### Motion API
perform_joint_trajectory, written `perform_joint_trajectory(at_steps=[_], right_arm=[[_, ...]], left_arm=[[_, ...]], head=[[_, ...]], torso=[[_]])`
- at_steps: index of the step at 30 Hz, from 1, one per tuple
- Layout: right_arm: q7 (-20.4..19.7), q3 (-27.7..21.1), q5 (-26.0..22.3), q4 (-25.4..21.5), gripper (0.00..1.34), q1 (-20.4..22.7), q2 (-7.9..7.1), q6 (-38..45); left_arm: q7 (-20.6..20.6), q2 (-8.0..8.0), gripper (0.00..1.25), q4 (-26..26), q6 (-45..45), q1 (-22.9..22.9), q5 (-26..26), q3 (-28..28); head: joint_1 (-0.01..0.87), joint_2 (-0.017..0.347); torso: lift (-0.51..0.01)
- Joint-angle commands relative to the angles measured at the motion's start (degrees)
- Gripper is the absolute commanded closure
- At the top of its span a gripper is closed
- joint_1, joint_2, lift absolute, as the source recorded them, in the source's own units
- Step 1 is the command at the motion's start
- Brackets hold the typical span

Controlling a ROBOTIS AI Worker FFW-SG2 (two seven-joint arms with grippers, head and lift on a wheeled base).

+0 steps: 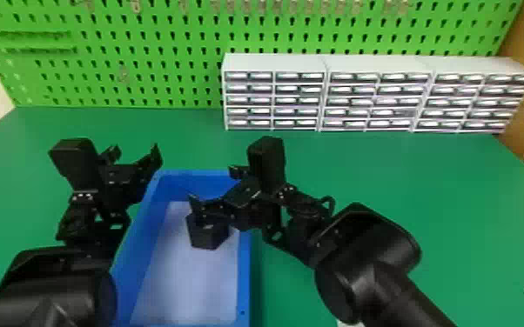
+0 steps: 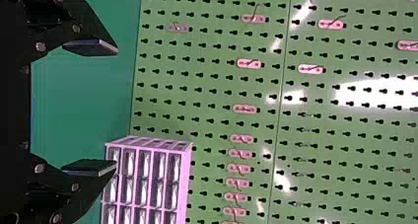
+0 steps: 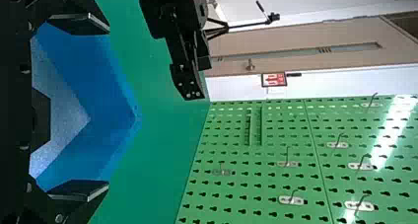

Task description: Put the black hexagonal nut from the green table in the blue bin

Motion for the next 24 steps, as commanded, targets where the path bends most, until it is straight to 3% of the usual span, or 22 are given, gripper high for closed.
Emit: perform_joint_trajectory(at_steps=[1, 15, 24], right_arm=[[0.00, -0.96, 0.47, -0.04, 0.18, 0.27, 0.09, 0.00], [0.00, -8.26, 4.16, -1.35, 0.18, 1.94, 0.00, -0.88], [0.00, -15.38, 7.33, -3.46, 0.18, 4.31, 0.97, -0.53]], left_arm=[[0.04, -0.15, 0.43, 0.00, 0.00, 0.00, 0.00, -0.19], [0.04, -0.15, 0.43, 0.00, 0.00, 0.09, 0.09, -0.19], [0.04, -0.15, 0.43, 0.00, 0.00, 0.09, 0.09, -0.28]], head=[[0.686, 0.051], [0.686, 0.051], [0.686, 0.051]], torso=[[-0.097], [-0.097], [-0.097]])
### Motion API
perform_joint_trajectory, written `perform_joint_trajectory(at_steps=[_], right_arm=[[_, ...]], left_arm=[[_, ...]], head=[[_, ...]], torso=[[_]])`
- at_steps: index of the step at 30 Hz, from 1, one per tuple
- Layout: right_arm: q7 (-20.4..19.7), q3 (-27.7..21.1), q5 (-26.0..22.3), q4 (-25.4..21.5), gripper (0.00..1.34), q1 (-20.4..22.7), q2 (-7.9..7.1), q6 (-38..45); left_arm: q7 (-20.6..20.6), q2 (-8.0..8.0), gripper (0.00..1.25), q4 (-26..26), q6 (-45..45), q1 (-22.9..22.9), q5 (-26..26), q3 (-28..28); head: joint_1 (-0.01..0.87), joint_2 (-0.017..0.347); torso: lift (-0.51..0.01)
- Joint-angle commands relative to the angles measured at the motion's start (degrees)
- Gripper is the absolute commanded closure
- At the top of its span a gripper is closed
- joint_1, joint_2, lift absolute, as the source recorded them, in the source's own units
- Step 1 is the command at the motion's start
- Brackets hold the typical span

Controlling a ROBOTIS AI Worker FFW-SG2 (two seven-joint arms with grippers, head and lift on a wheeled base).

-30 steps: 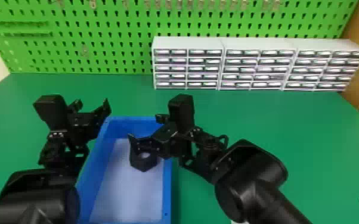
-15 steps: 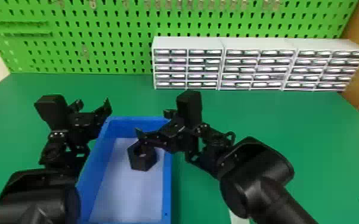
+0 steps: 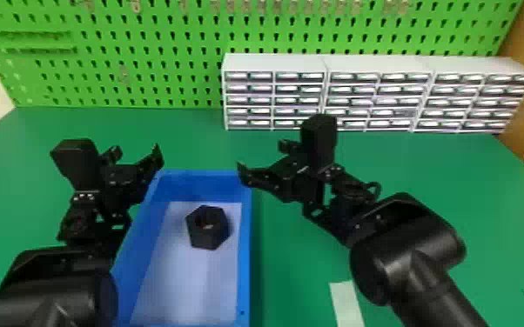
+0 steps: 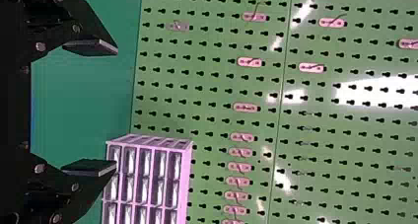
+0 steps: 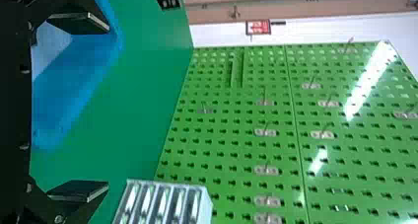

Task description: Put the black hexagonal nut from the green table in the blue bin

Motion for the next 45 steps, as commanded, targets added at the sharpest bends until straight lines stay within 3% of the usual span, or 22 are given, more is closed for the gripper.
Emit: perform_joint_trajectory(at_steps=[1, 10, 25, 34, 45], right_arm=[[-0.06, -3.66, 1.62, -1.22, 0.18, 1.27, 0.54, 0.51], [-0.06, -10.34, 4.96, -3.94, 0.18, 3.91, 0.63, 2.45], [-0.06, -22.38, 10.59, -8.07, 0.18, 8.12, 2.04, 3.94], [-0.06, -26.95, 11.73, -9.13, 0.17, 9.62, 2.74, 3.59], [-0.06, -31.08, 12.78, -10.88, 0.06, 12.87, 3.71, 1.48]], left_arm=[[0.01, -0.15, 0.43, 0.00, 0.00, -0.08, 0.00, -0.04], [0.01, -0.15, 0.43, 0.00, 0.00, 0.01, -0.18, -0.04], [0.10, -0.15, 0.44, 0.00, 0.09, 0.01, -0.35, 0.23], [0.10, -0.15, 0.44, 0.00, 0.09, 0.01, -0.27, 0.23], [0.19, -0.15, 0.44, 0.09, 0.09, 0.10, -0.09, -0.04]], head=[[0.686, 0.051], [0.686, 0.051], [0.686, 0.051], [0.686, 0.051], [0.686, 0.051]], torso=[[-0.097], [-0.097], [-0.097], [-0.097], [-0.097]])
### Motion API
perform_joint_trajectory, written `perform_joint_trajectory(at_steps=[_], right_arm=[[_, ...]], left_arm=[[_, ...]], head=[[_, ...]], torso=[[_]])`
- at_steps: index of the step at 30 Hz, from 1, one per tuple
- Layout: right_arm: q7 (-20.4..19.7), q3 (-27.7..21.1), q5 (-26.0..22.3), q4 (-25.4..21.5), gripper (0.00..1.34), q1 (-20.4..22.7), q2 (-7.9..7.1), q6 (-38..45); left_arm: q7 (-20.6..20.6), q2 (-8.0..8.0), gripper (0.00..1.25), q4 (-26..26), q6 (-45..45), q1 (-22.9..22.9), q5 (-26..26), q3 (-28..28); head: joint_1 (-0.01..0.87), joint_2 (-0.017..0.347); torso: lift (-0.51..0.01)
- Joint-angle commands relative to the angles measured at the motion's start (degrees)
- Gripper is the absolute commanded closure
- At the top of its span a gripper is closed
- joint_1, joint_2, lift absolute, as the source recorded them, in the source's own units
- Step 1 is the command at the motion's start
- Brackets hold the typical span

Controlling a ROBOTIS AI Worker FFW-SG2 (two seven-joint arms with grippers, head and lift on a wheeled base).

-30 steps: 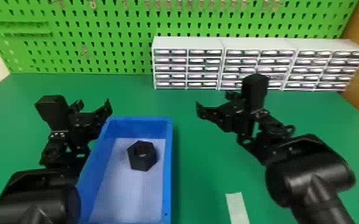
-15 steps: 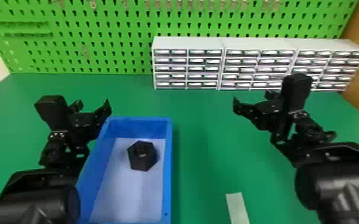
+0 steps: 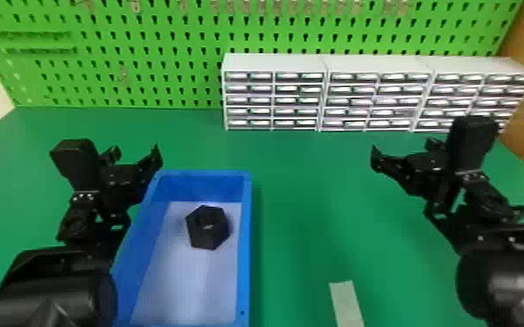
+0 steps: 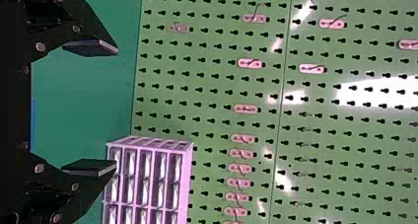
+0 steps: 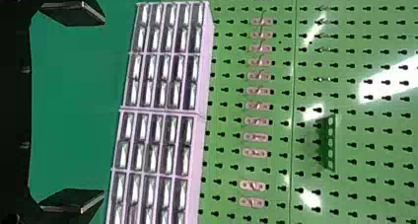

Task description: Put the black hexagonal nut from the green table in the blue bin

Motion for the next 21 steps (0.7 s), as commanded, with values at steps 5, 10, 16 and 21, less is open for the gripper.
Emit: perform_joint_trajectory(at_steps=[5, 10, 16, 21], right_arm=[[0.00, -3.36, 0.67, -1.62, 0.06, 3.28, 1.17, -1.32], [0.00, -3.89, 0.67, -1.97, 0.06, 5.30, 1.34, -3.16], [0.00, -4.33, 1.37, -1.97, 0.06, 6.80, 1.78, -6.33], [-0.09, -4.94, 1.90, -1.97, 0.06, 8.55, 2.93, -8.96]], left_arm=[[0.08, -0.15, 0.44, 0.02, 0.01, 0.19, 0.27, -0.28], [0.35, -0.15, 0.44, 0.02, 0.01, 0.37, 0.71, -0.46], [0.43, -0.15, 0.44, 0.02, -0.08, 0.37, 1.15, -0.54], [0.43, -0.15, 0.44, -0.07, -0.08, 0.54, 1.33, -0.46]], head=[[0.686, 0.051], [0.686, 0.051], [0.686, 0.051], [0.686, 0.051]], torso=[[-0.097], [-0.097], [-0.097], [-0.097]])
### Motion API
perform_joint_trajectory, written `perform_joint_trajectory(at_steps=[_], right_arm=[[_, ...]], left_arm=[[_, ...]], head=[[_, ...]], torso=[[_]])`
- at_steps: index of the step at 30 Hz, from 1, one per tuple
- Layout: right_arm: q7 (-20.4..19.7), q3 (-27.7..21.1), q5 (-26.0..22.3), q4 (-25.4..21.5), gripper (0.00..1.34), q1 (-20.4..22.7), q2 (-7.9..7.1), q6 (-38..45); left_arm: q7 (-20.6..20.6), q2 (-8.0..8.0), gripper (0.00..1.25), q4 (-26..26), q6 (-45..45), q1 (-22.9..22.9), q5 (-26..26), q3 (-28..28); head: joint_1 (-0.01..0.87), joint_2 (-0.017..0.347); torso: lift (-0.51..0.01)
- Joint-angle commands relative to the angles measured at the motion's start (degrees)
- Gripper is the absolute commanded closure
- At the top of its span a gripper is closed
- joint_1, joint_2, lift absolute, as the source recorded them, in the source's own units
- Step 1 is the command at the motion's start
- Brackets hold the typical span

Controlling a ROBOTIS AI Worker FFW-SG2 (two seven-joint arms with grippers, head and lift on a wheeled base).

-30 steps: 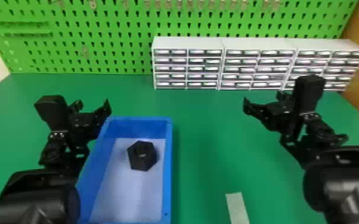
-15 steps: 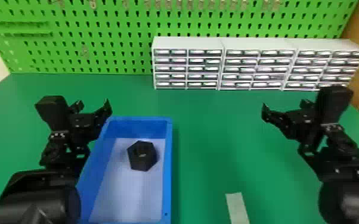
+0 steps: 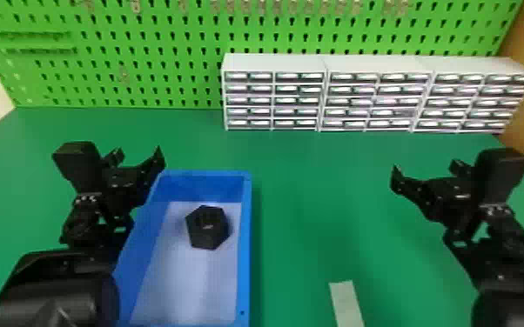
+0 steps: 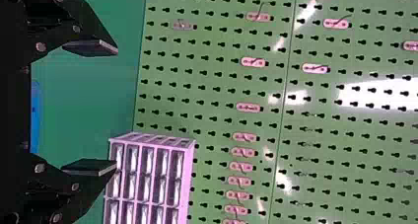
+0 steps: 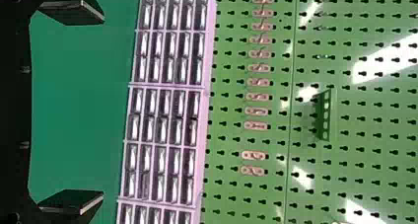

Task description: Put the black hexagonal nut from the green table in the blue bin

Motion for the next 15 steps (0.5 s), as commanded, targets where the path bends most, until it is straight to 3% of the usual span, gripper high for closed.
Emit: perform_joint_trajectory(at_steps=[1, 15], right_arm=[[0.00, -0.57, 0.56, 0.00, 0.06, 1.89, 1.12, -2.78], [0.00, -1.18, 0.47, 0.00, 0.06, 6.72, 2.44, -9.46]], left_arm=[[-0.01, -0.15, 0.44, -0.08, 0.00, 0.10, 0.14, 0.09], [-0.01, -0.15, 0.44, -0.08, -0.97, 0.45, 0.41, 0.18]], head=[[0.686, 0.051], [0.686, 0.051]], torso=[[-0.097], [-0.097]])
